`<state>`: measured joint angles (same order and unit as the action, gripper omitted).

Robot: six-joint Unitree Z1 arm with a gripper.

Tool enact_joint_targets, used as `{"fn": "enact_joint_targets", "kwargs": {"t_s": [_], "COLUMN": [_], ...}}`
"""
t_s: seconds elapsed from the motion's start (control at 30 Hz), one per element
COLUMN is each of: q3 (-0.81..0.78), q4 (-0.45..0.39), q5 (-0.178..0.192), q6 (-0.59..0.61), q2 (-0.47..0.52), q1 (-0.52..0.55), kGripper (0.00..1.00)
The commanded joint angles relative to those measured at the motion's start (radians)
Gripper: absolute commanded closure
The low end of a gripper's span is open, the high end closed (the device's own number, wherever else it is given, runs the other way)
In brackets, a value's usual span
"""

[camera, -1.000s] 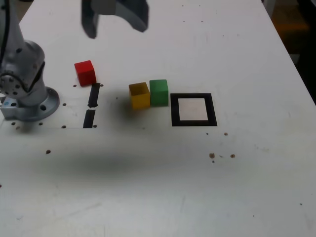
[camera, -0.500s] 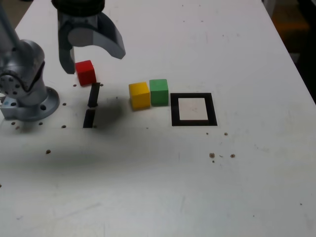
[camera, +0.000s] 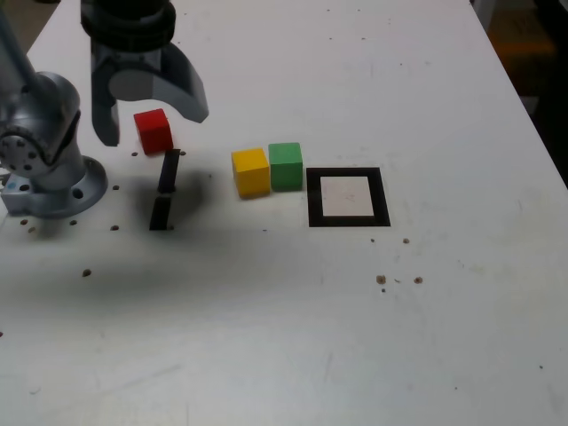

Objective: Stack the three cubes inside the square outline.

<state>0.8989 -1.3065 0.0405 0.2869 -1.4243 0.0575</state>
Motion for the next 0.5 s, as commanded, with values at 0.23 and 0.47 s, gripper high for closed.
{"fn": "enact_joint_targets", "kwargs": {"t_s": [0.23,0.47], "q3": [-0.034,-0.128], "q4": [0.018,0.109], "q5": [0.027,0.058], "q6": [-0.004,0.0], "q2": [0.011,0.002], "q1": [-0.048,-0.156], "kGripper": [0.01,0.01]}}
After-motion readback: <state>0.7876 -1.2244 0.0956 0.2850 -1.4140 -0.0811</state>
